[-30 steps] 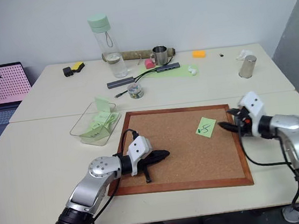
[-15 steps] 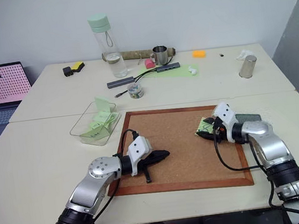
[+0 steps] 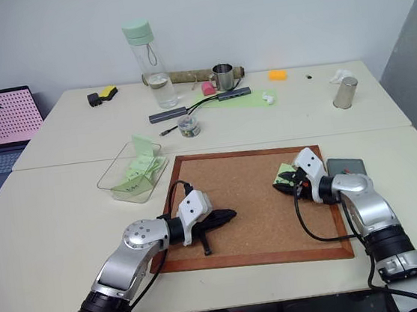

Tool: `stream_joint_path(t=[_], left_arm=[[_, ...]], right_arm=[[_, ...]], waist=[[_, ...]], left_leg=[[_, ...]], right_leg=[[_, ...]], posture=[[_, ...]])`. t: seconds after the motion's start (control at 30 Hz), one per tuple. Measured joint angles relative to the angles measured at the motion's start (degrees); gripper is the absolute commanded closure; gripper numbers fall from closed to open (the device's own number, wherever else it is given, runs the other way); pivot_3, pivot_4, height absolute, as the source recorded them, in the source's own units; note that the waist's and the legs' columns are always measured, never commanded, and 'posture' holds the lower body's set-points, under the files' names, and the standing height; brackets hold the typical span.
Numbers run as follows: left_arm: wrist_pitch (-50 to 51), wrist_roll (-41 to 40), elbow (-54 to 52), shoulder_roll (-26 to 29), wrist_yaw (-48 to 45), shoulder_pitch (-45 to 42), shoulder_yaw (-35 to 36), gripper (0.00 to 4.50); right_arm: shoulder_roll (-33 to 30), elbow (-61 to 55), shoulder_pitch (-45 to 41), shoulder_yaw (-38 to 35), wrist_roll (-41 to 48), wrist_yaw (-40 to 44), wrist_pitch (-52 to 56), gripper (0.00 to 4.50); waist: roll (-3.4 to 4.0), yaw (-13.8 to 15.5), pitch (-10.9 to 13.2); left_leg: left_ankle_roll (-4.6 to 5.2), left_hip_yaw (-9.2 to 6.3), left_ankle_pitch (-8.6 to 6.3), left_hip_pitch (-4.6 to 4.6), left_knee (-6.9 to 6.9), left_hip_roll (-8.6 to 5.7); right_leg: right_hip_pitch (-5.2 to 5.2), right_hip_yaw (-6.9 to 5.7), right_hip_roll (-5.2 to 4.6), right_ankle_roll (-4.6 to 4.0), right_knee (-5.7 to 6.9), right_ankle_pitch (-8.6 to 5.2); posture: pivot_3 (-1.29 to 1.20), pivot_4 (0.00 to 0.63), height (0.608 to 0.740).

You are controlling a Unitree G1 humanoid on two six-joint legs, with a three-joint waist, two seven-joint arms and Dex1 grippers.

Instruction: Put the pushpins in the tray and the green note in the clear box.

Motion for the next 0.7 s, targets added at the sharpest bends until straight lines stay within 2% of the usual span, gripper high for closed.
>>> stream_joint_path(t=[0.17, 0.47, 0.7], left_arm=[[0.08, 0.0, -0.12, 0.0, 0.03, 0.28, 0.1, 4.5], [0.1, 0.01, -0.06, 0.0, 0.1, 0.35, 0.19, 4.5], [0.1, -0.07, 0.7, -1.28, 1.38, 0.17, 0.37, 4.5]], right_arm=[[0.56, 0.05, 0.01, -0.08, 0.28, 0.19, 0.16, 4.45], [0.55, -0.99, 0.25, -0.28, 0.88, 0.16, 1.34, 4.45], [-2.47, -13.37, 0.89, -1.81, 2.93, 0.77, 2.75, 4.45]], waist=[[0.0, -0.07, 0.0], [0.0, -0.09, 0.0], [-0.07, 0.14, -0.05]], left_leg=[[0.0, 0.0, 0.0, 0.0, -0.01, 0.0], [0.0, 0.0, 0.0, 0.0, -0.01, 0.0], [0.0, -0.05, 0.0, 0.01, 0.0, 0.0]], right_leg=[[0.0, 0.0, 0.0, 0.0, 0.0, 0.0], [-0.02, 0.01, 0.0, 0.0, 0.0, 0.0], [0.04, -0.04, 0.0, 0.0, -0.01, 0.0]], posture=[[0.0, 0.15, 0.74], [0.0, 0.15, 0.74], [0.0, 0.15, 0.74]])
